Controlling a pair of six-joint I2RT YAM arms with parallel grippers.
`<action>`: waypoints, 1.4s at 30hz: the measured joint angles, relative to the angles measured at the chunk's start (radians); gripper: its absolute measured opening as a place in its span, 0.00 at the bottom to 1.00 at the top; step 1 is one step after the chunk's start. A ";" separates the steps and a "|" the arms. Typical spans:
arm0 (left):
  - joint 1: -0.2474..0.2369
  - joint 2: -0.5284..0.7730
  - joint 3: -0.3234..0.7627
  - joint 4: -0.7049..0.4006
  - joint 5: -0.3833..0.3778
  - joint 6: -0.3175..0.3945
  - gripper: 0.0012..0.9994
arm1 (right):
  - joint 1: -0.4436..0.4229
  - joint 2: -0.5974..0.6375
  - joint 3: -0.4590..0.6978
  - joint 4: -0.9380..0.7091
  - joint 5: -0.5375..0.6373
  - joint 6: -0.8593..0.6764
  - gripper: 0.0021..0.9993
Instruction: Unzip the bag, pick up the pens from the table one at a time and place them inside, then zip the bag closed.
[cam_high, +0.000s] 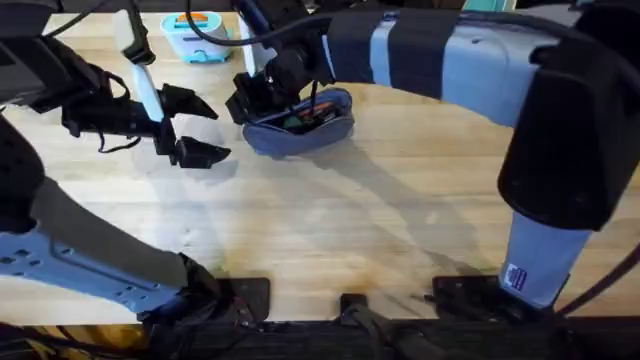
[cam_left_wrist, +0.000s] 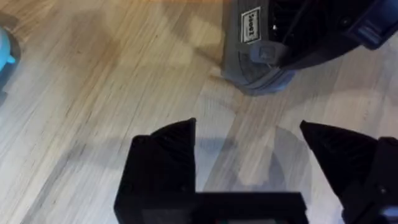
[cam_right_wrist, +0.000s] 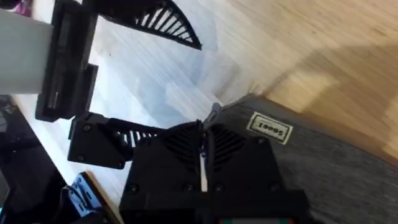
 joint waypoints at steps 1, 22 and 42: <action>0.000 0.000 0.000 0.002 0.000 0.000 0.99 | 0.000 0.000 0.000 0.001 0.000 0.001 0.05; 0.000 0.000 0.000 0.007 -0.003 0.000 0.99 | -0.099 0.000 0.000 0.000 -0.167 -0.027 0.03; -0.205 0.036 0.000 0.055 0.115 0.001 0.96 | -0.102 -0.001 0.000 -0.001 -0.179 -0.170 0.03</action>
